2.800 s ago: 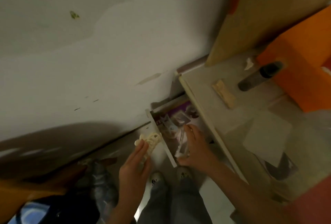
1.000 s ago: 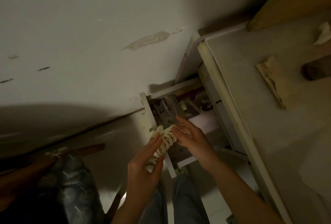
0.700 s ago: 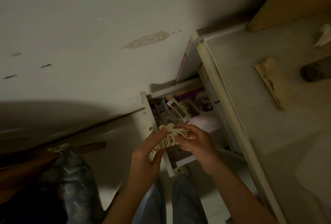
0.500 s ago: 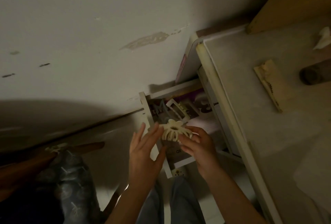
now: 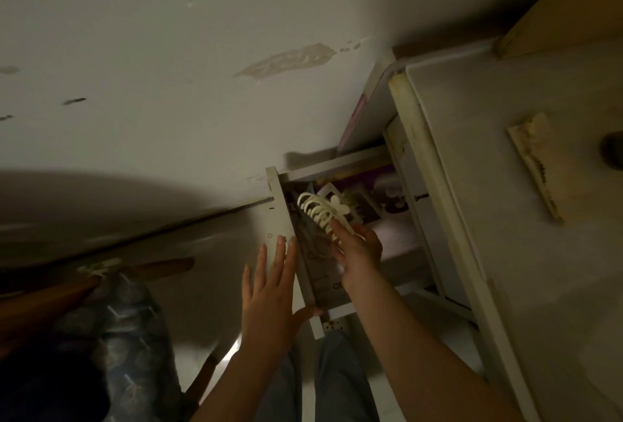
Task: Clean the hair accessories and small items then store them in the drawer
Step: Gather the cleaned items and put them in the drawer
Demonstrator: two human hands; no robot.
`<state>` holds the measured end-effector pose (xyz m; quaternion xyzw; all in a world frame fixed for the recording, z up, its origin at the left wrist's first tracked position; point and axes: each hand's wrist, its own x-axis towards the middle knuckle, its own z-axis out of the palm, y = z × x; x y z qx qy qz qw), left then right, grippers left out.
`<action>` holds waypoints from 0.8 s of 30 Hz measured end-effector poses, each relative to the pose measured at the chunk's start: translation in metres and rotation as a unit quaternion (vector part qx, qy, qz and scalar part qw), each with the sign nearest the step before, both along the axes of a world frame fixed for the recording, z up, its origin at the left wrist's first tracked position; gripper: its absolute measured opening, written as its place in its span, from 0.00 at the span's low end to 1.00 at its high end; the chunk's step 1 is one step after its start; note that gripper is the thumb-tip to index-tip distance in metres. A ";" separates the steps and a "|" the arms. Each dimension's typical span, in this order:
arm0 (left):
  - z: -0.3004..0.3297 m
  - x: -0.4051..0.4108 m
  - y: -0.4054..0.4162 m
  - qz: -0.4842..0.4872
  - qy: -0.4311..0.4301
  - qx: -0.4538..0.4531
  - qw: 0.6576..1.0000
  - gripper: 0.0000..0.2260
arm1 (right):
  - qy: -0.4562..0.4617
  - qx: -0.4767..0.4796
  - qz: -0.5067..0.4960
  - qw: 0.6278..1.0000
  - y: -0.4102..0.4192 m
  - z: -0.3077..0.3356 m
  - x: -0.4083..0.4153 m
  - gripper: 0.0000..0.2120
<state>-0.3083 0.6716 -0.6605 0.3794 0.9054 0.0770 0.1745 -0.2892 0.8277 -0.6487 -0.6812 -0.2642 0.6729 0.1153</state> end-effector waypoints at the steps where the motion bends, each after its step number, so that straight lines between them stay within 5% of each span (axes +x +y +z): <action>1: -0.001 0.000 -0.001 0.000 0.001 0.001 1.000 0.51 | -0.016 0.003 0.001 1.000 -0.001 -0.007 -0.003 0.17; 10: -0.002 -0.002 0.000 -0.008 0.003 -0.007 1.000 0.51 | -0.133 0.117 0.224 0.958 -0.005 -0.026 -0.005 0.12; 18: -0.003 0.002 -0.005 -0.005 -0.001 -0.020 1.000 0.50 | -0.130 0.215 0.348 0.903 -0.005 -0.025 0.002 0.08; 24: 0.008 -0.003 -0.015 -0.010 0.052 0.011 0.999 0.58 | -0.143 0.238 0.404 0.871 -0.010 -0.014 0.011 0.19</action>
